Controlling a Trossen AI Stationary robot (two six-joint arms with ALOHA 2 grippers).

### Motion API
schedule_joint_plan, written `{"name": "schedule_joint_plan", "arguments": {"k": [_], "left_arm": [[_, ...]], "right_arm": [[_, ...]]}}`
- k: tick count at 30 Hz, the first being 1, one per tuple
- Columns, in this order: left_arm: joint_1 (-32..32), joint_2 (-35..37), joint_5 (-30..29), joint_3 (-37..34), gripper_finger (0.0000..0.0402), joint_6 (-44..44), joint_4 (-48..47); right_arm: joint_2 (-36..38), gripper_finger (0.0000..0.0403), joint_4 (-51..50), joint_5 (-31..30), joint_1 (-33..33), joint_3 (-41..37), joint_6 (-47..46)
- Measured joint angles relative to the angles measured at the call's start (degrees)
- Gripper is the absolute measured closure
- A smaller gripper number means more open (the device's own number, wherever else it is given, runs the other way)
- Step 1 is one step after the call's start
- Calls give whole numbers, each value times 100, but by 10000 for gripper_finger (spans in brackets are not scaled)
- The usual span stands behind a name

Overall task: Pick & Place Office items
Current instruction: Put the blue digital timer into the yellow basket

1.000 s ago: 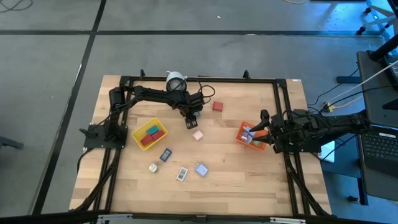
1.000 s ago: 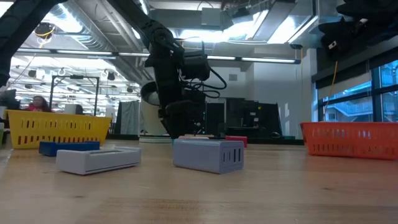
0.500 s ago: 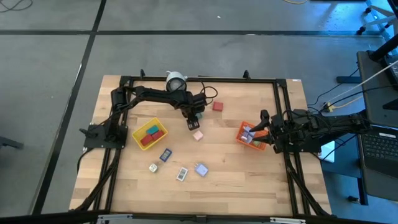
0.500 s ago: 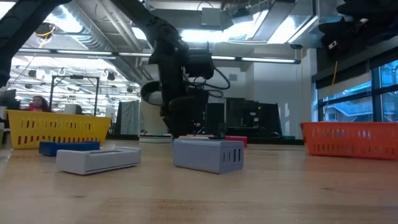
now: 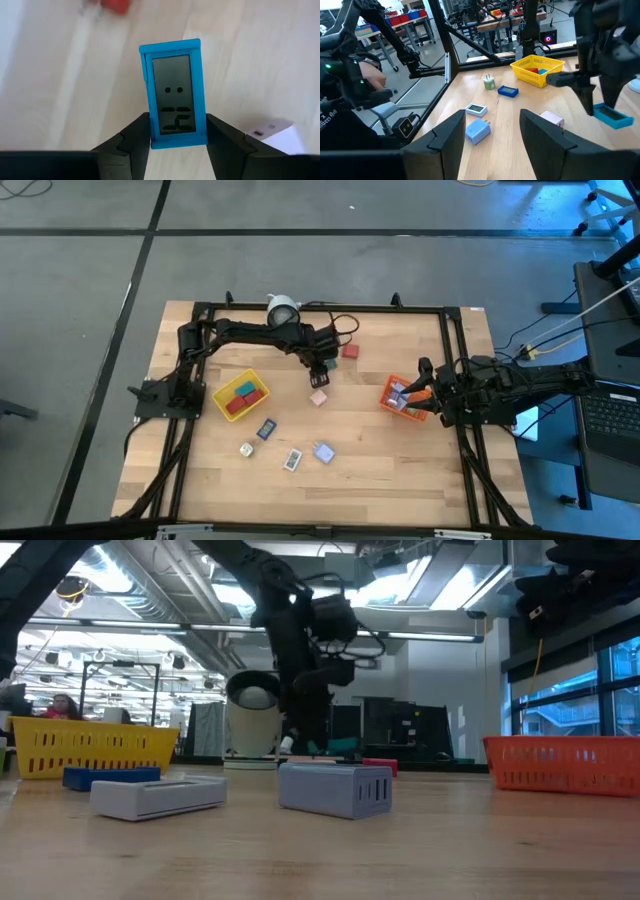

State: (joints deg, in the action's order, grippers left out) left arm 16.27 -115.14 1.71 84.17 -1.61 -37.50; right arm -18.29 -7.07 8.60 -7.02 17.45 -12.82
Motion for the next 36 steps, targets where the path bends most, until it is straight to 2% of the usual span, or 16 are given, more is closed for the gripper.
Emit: {"name": "schedule_joint_plan", "arguments": {"k": [10, 17, 21, 25, 32, 36], "left_arm": [[74, 628, 42, 176, 245, 134, 232], [156, 1628, 118, 123, 243, 131, 454], [134, 2354, -197, 55, 246, 103, 497], [70, 3215, -622, -606, 244, -76, 945], [-60, 5219, -1158, -2668, 244, -688, 2393], [-312, 6487, -1541, -3641, 242, -1063, 2790]], "right_arm": [[-2, 215, 14, 0, 1, 0, -2], [-1, 215, 15, 0, 2, 0, -7], [0, 215, 17, 2, 2, 0, -5], [-2, 215, 24, 25, 2, 0, -3], [-2, 215, 140, 151, 0, 0, -2], [-2, 215, 240, 151, 1, 0, -7]]}}
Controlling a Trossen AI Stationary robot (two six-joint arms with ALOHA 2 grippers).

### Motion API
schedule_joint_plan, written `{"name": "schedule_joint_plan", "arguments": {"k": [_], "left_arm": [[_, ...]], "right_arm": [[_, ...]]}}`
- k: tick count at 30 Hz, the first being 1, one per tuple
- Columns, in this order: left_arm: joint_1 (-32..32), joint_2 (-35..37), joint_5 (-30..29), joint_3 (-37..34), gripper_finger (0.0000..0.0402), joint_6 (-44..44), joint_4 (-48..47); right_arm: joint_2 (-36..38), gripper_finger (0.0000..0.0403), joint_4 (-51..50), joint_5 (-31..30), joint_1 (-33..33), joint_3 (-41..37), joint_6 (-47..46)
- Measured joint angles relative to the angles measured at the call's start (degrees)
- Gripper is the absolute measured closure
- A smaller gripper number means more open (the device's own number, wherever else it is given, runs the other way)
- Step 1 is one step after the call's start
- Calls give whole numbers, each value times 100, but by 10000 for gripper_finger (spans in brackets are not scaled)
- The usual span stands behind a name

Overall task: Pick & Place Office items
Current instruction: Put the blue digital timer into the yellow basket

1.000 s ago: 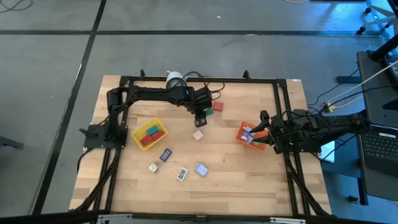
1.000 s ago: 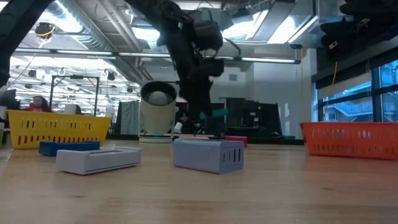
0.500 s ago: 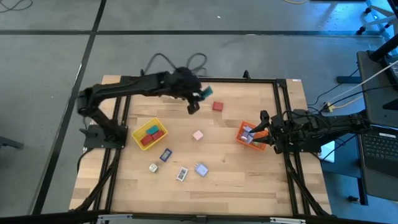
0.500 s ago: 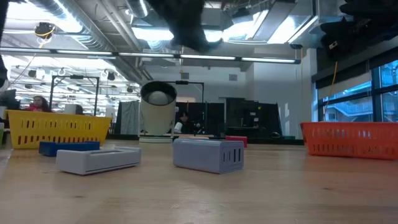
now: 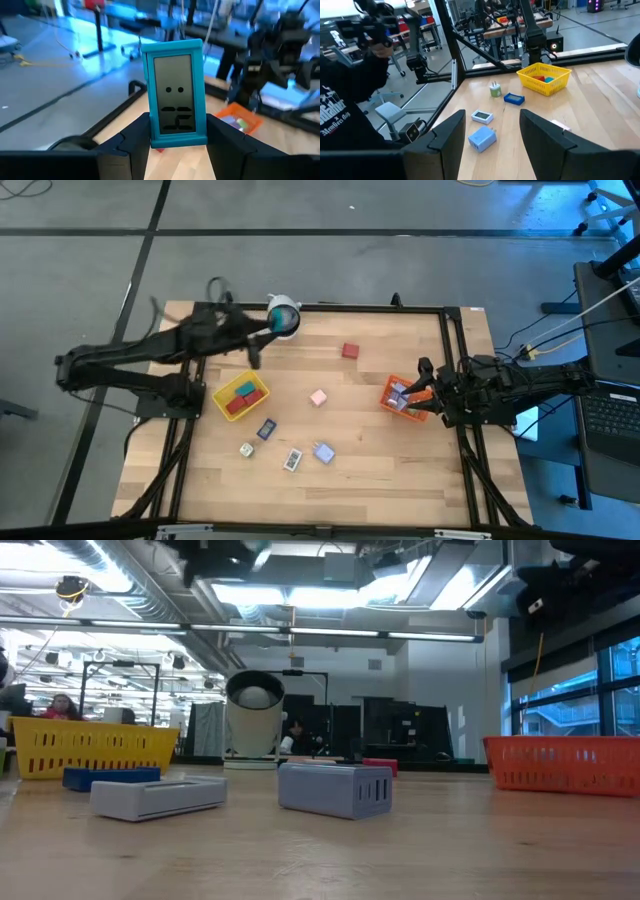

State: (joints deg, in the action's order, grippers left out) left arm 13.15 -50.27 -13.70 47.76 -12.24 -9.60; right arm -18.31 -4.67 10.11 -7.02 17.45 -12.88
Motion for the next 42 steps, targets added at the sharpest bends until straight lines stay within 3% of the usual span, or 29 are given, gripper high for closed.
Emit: {"name": "schedule_joint_plan", "arguments": {"k": [7, 15, 18, 24, 30, 37, 42], "left_arm": [[-815, 1733, -630, -1185, 242, -321, -92], [-1591, 2653, -1046, -1832, 244, -864, -959], [-1788, 2669, -1024, -1833, 244, -1042, -1504], [-2064, 2509, -887, -1833, 244, -1648, -2572], [-2236, 2229, -873, -1833, 245, -2209, -3054], [-2319, 1549, -914, -1833, 243, -3072, -3650], [-2319, 862, -640, -1833, 243, -3397, -3728]], "right_arm": [[2, 215, 114, -2, 0, 0, -15], [2, 215, 455, -22, 0, 0, -15], [0, 215, 555, -37, -1, -2, -15], [2, 215, 579, -642, -1, 0, -300], [0, 215, 601, -671, 0, -1, -328], [2, 215, 599, -670, 0, -1, -256], [2, 215, 599, -625, -1, -2, -253]]}}
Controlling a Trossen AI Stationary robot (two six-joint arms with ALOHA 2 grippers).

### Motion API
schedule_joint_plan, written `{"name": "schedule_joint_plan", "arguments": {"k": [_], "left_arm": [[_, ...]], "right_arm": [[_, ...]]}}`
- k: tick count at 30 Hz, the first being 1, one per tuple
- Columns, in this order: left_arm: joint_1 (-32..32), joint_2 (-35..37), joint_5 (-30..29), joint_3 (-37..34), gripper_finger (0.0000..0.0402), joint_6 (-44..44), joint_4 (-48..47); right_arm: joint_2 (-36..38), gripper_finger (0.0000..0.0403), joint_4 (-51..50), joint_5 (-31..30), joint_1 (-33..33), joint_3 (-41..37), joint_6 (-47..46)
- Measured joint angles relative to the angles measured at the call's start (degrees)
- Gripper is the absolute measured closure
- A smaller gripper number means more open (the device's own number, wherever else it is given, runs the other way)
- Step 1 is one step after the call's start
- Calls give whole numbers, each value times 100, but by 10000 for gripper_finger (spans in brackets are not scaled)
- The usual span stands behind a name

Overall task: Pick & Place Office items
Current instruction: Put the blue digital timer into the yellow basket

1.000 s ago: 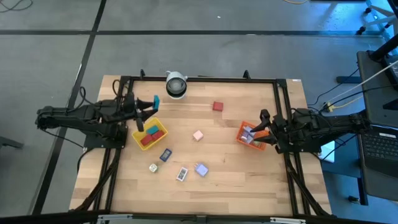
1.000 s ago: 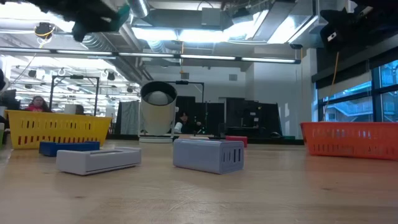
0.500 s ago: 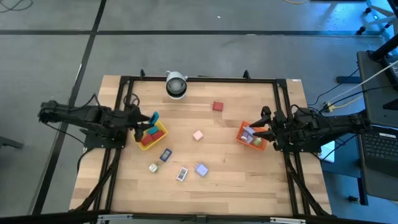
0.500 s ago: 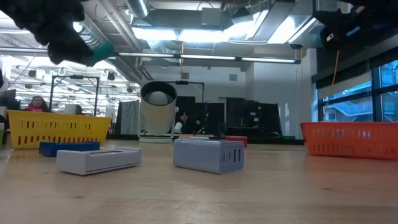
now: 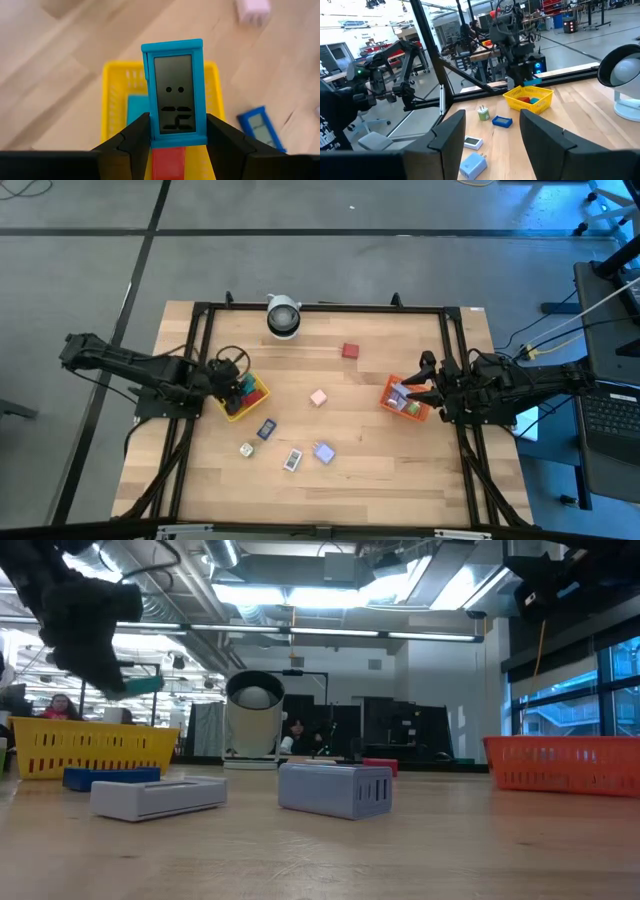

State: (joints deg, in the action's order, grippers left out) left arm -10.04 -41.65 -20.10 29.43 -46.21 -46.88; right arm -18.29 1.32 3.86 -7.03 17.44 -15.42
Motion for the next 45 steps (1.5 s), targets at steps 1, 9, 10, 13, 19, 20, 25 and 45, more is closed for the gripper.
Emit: {"name": "schedule_joint_plan", "arguments": {"k": [1, 9, 10, 13, 19, 20, 25, 45], "left_arm": [[0, -144, 68, 0, 243, -40, 1], [0, -1026, 473, 0, 244, -281, 102], [0, -1094, 494, 0, 244, -281, 149], [0, -1262, 572, 0, 242, -279, 263], [0, -1527, 782, 0, 241, -415, 251], [0, -1555, 781, 0, 239, -434, 253], [0, -1677, 851, 0, 234, -491, 238], [0, -1740, 738, 20, 174, -661, 194]], "right_arm": [[0, 215, 0, 0, 0, 1, 0], [0, 215, -115, 2, 2, 2, 2], [0, 215, -137, 2, 0, 0, -2], [-2, 215, -162, 2, 1, 0, -25], [0, 215, -198, 4, 2, 0, -49], [-2, 215, -214, 4, 2, 0, -49], [-2, 215, -267, 4, 1, 0, -49], [-2, 215, -267, 22, 0, 0, -63]]}}
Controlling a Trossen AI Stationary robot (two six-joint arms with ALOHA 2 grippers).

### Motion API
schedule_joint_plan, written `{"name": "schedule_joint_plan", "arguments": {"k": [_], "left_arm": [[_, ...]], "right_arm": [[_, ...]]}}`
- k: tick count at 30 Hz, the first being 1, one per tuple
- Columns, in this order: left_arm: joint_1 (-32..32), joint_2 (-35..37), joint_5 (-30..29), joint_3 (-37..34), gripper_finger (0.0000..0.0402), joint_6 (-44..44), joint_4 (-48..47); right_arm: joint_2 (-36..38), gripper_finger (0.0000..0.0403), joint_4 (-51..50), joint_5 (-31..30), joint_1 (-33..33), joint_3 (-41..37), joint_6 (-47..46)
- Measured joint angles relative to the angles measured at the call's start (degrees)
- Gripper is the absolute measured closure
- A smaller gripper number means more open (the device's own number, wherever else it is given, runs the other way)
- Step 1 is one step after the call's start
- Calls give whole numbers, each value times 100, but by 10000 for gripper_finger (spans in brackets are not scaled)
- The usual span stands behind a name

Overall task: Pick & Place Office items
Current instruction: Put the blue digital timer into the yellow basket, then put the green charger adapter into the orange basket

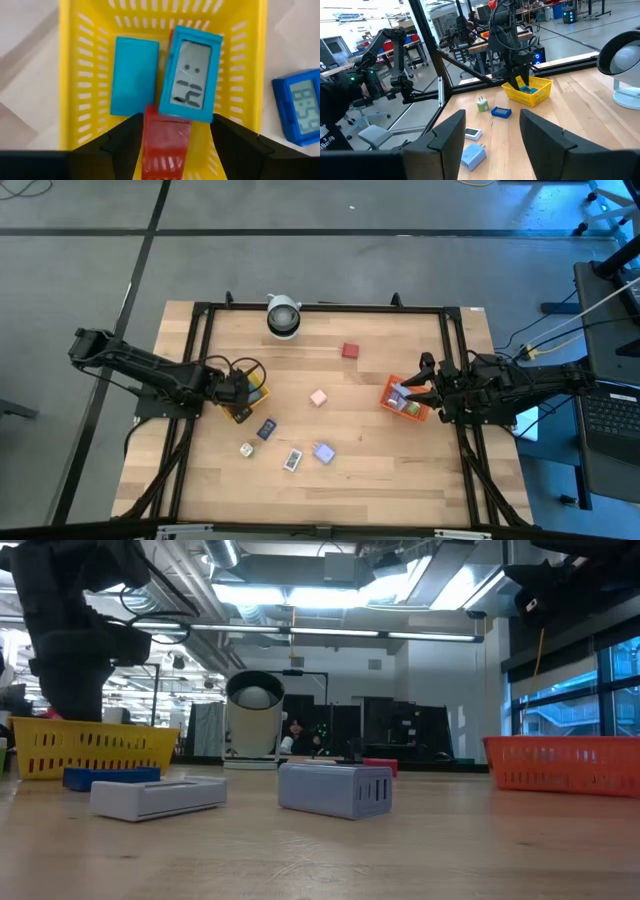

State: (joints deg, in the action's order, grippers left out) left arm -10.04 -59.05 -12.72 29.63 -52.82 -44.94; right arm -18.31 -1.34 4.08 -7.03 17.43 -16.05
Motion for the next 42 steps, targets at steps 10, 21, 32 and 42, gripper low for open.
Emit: {"name": "schedule_joint_plan", "arguments": {"k": [10, 21, 32, 42], "left_arm": [[447, 0, -565, 678, 169, 795, -21], [519, 67, 273, 1460, 169, 4116, 22], [-365, -83, 1690, 1654, 169, 4083, 24], [-1098, -824, 955, 1654, 169, 5165, -64]], "right_arm": [[0, 215, 0, 2, 2, 0, 40], [0, 215, 0, 0, 2, 0, -129], [-123, 215, 9, -340, 2, 0, -451], [-560, 215, 234, -472, 2, 1, -480]]}}
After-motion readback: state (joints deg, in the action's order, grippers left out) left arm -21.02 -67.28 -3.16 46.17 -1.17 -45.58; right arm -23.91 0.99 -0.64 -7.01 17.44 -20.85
